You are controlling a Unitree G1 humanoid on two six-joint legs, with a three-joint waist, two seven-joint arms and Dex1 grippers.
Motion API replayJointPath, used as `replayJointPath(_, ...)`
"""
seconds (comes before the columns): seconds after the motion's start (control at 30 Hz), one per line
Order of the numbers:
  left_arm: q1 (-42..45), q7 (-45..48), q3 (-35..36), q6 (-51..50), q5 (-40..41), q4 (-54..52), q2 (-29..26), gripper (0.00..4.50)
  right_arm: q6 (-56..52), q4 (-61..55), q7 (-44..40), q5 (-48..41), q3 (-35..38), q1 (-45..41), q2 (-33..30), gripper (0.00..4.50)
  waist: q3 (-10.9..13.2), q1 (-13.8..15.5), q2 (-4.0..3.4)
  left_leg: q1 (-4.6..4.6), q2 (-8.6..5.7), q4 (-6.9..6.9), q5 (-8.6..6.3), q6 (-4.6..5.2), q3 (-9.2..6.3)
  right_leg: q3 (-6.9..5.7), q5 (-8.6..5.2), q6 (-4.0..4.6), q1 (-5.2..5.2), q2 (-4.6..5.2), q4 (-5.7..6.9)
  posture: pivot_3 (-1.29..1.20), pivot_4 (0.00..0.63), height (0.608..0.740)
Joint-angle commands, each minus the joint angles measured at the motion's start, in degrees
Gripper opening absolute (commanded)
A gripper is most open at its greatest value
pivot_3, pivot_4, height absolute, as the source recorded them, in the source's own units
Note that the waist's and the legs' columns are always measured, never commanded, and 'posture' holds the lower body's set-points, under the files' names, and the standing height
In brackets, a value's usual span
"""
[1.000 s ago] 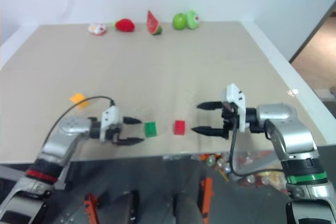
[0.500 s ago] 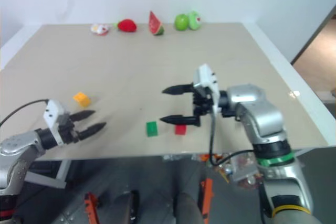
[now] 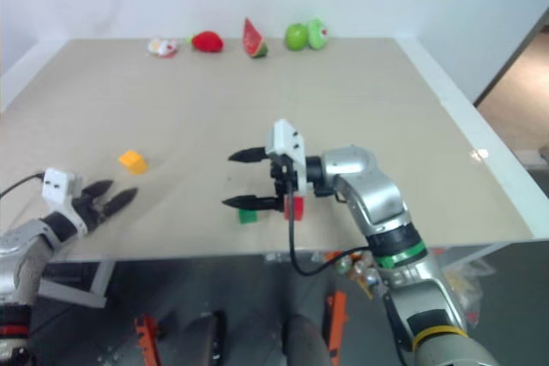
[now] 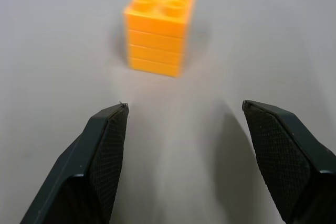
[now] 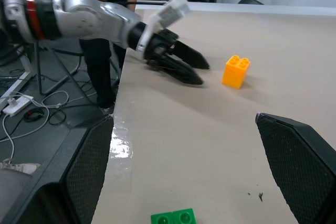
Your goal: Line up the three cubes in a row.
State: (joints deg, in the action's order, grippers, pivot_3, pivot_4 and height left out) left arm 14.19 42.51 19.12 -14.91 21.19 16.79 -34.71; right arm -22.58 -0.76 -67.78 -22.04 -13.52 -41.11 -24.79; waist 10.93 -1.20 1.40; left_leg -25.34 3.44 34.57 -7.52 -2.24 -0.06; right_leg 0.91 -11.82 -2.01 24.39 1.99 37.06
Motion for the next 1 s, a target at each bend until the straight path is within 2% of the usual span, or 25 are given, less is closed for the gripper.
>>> replayJointPath(0.03,4.1,1.4,-1.4,3.6,-1.8,4.9,-1.3,3.58,0.4,-1.3,0.6,-0.2,1.5,-0.5,-0.4,4.50,0.0,0.0,0.01,0.00,0.00,0.00,0.00,-0.01,0.01,0.00,0.00,0.00,0.00,0.00,0.00,0.00,0.150,0.740)
replayJointPath(0.43,18.2,4.5,-4.9,11.3,-6.5,26.0,-2.4,3.58,-0.4,-3.3,2.4,-1.1,2.4,0.6,-1.6,4.50,0.0,0.0,0.02,0.01,0.10,-0.06,0.01,-0.02,0.05,0.00,-0.02,0.02,0.02,-0.13,0.02,0.00,0.150,0.740)
replayJointPath(0.53,19.5,5.9,-5.0,12.5,-6.0,27.5,-1.8,2.87,-0.4,-3.4,2.8,-1.0,2.6,0.8,-1.8,4.50,0.0,0.0,0.04,0.01,0.11,-0.02,0.03,-0.04,0.05,0.02,0.05,0.02,0.02,-0.13,0.01,0.00,0.150,0.740)
replayJointPath(0.63,19.2,6.6,-5.4,13.3,-6.1,27.4,-1.5,1.81,-0.4,-3.6,2.9,-1.1,2.7,1.1,-2.1,4.50,0.0,0.0,0.05,0.01,0.11,-0.02,0.03,-0.05,0.07,0.03,0.03,0.03,0.03,-0.12,0.01,0.00,0.150,0.740)
replayJointPath(0.67,19.0,6.7,-5.5,13.4,-6.1,27.1,-1.4,1.44,-0.4,-3.6,2.9,-1.2,2.8,1.1,-2.3,4.50,0.0,0.0,0.05,0.00,0.11,-0.04,0.03,-0.05,0.06,0.03,0.01,0.05,0.03,-0.12,0.01,0.00,0.150,0.740)
replayJointPath(0.7,18.7,6.9,-5.8,13.4,-6.1,26.6,-1.3,1.33,-0.4,-3.5,2.9,-1.3,2.9,1.2,-2.5,4.50,0.0,0.0,0.05,0.00,0.11,-0.05,0.03,-0.05,0.06,0.02,-0.01,0.05,0.03,-0.13,0.01,0.00,0.150,0.740)
replayJointPath(0.83,16.7,10.3,-9.0,12.2,-6.3,20.1,-0.6,1.33,-0.2,-2.8,2.5,-1.3,3.7,1.2,-3.6,4.50,0.0,0.1,0.05,-0.03,0.11,-0.07,0.03,-0.06,0.06,0.04,-0.05,0.00,0.03,-0.12,0.01,0.00,0.150,0.740)
replayJointPath(1.0,12.0,19.3,-17.9,9.4,-5.5,2.1,0.5,1.33,-1.4,-3.1,-0.2,-3.3,7.3,3.3,-8.6,4.50,0.0,0.2,0.05,-0.09,0.09,-0.05,0.01,-0.08,0.17,0.07,-0.10,-0.07,-0.01,-0.02,-0.02,0.00,0.150,0.740)
